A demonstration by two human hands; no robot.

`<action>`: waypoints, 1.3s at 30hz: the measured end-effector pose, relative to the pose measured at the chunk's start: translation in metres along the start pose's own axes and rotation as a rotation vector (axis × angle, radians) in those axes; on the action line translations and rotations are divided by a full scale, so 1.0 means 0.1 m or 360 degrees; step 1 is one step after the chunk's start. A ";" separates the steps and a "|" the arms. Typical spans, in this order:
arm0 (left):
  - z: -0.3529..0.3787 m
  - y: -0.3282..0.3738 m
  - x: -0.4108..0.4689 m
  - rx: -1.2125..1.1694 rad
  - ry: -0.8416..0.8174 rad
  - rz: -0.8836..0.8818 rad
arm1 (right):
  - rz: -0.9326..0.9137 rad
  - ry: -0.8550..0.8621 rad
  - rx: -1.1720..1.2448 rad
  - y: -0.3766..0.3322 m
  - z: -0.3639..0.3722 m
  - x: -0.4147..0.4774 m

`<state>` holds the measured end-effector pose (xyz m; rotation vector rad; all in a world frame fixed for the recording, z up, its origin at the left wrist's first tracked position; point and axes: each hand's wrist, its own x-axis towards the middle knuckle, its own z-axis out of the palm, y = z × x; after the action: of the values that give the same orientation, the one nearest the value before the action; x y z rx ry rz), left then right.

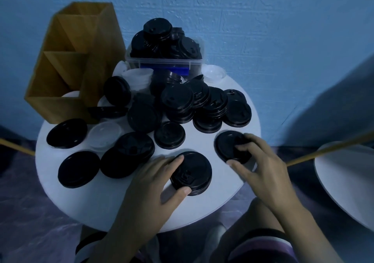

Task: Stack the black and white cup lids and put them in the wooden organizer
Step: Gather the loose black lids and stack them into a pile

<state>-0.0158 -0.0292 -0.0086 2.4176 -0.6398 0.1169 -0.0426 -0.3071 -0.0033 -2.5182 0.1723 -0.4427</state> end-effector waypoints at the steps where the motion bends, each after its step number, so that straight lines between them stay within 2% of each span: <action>1: 0.00 0.00 -0.01 0.0003 -0.0002 -0.0004 | -0.0030 -0.0042 0.0050 -0.03 0.02 -0.03; 5: -0.01 -0.01 -0.02 -0.0012 -0.0026 -0.0030 | -0.0030 -0.0189 0.0188 -0.11 0.06 0.01; 8: -0.01 -0.02 -0.01 -0.0062 -0.0037 -0.0047 | -0.0067 -0.0176 0.0239 -0.13 0.05 0.04; 12: 0.00 -0.02 -0.02 -0.0114 -0.0038 -0.0104 | 0.0105 -0.0067 0.0737 -0.24 0.01 0.02; 14: 0.01 -0.03 -0.02 -0.0137 -0.0032 -0.0116 | 0.0015 -0.0130 0.0921 -0.38 0.01 -0.03; 18: 0.01 -0.04 0.02 -0.0111 -0.0010 -0.0126 | -0.0178 -0.0466 0.0654 -0.55 0.13 -0.13; 21: 0.03 -0.05 0.03 -0.0094 -0.0003 -0.0133 | -0.0196 -0.0577 0.0529 -0.53 0.19 -0.15; 26: 0.00 -0.09 0.01 -0.0249 -0.0031 -0.0146 | -0.0189 -0.0573 0.0481 -0.52 0.21 -0.14; 39: 0.04 -0.06 0.07 -0.0062 0.0039 0.0063 | -0.0210 -0.0564 0.0409 -0.54 0.18 -0.12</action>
<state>-0.0072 -0.0308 -0.0132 2.3634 -0.6728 0.1492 -0.0458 -0.2504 0.0093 -2.3142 -0.1771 -0.0571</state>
